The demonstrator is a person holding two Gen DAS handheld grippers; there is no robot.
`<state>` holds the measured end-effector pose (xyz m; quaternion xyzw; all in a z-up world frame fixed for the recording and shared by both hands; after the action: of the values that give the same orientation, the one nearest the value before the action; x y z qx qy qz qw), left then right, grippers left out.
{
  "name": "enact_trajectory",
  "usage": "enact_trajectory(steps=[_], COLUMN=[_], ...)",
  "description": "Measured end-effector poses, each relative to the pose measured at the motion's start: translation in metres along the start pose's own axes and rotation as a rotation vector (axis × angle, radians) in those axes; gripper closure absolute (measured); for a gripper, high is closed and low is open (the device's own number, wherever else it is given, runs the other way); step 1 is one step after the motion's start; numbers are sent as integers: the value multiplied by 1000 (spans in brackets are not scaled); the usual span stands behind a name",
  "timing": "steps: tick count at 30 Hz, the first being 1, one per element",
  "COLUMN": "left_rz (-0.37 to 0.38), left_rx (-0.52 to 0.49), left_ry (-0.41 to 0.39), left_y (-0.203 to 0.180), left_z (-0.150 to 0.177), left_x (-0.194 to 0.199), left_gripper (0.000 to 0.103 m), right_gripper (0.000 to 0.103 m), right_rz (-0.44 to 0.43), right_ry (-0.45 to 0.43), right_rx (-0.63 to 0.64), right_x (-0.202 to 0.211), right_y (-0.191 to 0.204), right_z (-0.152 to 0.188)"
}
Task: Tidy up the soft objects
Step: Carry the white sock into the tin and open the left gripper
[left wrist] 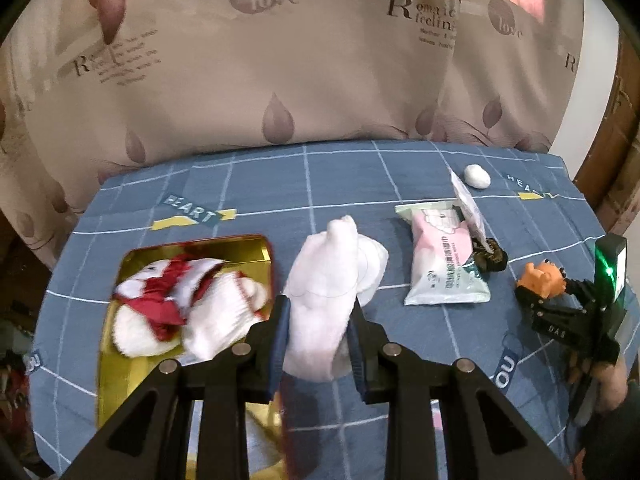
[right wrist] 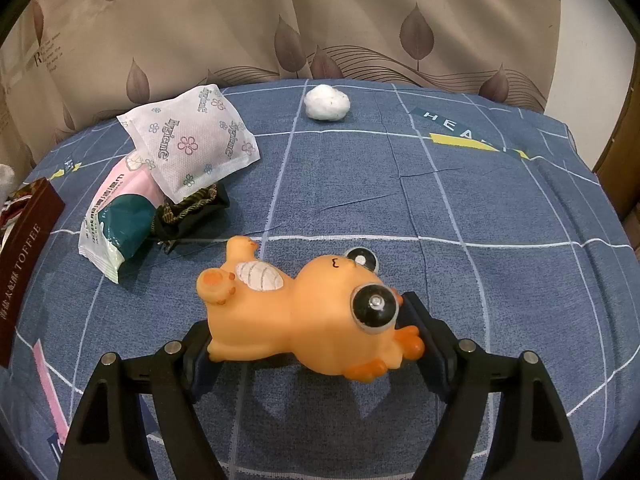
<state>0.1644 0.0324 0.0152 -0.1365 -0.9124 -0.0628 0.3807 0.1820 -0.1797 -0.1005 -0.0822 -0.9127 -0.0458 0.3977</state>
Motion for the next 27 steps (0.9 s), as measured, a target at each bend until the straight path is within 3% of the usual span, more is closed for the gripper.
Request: enact_trajectory(steps=[14, 27], left_rz=[-84, -146], left_rx=[-3, 54], left_ry=[-26, 25], left_y=[46, 97], left_z=[22, 58], left_x=[29, 33], left_gripper=[75, 75], right_gripper=[26, 25], right_rz=[-9, -17], right_ry=[-1, -2], right_rx=[1, 2], right_x=[1, 3], right_y=[-3, -7], right_z=[0, 1])
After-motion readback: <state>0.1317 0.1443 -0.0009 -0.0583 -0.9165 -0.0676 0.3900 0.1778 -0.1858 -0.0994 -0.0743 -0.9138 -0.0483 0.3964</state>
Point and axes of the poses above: each gripper's, at about its wrist camera, not at the fingertips, and x roughly against the way its jaws point, y to its left, z to its underside, the point moved 1 cm from there along -x, roughly the way its jaws point, and after that the axes turned 7 degrees about -y, right-handed, at the moved point
